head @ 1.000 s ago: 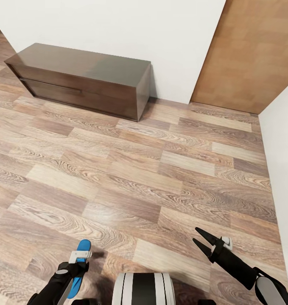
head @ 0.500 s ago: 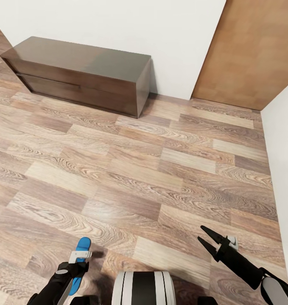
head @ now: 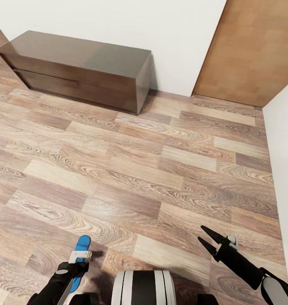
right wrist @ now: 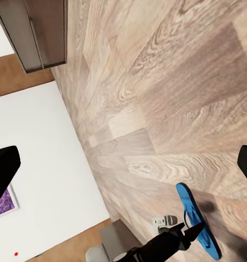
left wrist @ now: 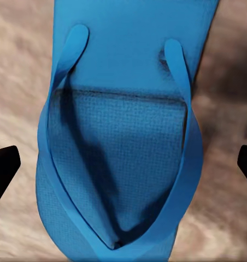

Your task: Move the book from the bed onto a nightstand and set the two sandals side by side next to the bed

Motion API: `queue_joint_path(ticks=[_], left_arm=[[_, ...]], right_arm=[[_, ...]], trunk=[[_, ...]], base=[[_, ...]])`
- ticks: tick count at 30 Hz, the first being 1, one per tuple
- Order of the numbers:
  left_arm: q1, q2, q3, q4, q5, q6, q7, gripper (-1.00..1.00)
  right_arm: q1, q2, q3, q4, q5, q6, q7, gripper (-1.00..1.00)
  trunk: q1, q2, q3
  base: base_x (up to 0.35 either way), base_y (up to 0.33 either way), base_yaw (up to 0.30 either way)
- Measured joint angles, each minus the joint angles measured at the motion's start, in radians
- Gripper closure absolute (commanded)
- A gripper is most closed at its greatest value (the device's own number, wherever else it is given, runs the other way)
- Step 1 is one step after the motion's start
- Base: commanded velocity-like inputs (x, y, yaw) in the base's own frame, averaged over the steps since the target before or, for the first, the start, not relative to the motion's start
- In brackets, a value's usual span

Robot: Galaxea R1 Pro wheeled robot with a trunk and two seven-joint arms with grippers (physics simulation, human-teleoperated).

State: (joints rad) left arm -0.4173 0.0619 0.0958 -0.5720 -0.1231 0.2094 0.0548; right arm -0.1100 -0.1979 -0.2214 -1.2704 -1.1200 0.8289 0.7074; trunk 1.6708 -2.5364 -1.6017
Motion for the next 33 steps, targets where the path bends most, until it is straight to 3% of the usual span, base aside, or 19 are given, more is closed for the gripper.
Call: queue_joint_path(ticks=[6,7,24,27,33], left_arm=[[0.000,0.000,-0.001,0.000,0.000,0.000,0.000,-1.00],[0.000,0.000,-0.001,0.000,0.000,0.000,0.000,1.00],[0.000,-0.001,-0.001,0.000,-0.003,0.001,0.002,1.00],[0.000,-0.001,-0.001,0.002,0.000,0.001,0.002,1.00],[0.000,-0.001,-0.001,0.002,0.001,0.001,0.001,1.00]], right_arm=[[0.000,0.000,0.000,0.000,0.000,0.000,0.000,-1.00],[0.000,0.000,0.000,0.000,0.000,0.000,0.000,-1.00],[0.000,0.000,0.000,0.000,0.000,0.000,0.000,-1.00],[0.000,0.000,0.000,0.000,-0.001,0.000,0.000,-1.00],[0.000,0.000,0.000,0.000,0.000,0.000,0.000,-1.00]], trunk=[[0.000,0.000,0.000],[0.000,0.000,0.000],[0.000,0.000,0.000],[-0.001,0.001,0.011],[-0.001,0.001,0.012]], base=[[0.000,0.000,0.000],[0.000,0.000,0.000],[0.000,0.000,0.000],[0.000,0.000,0.000],[0.000,0.000,0.000]])
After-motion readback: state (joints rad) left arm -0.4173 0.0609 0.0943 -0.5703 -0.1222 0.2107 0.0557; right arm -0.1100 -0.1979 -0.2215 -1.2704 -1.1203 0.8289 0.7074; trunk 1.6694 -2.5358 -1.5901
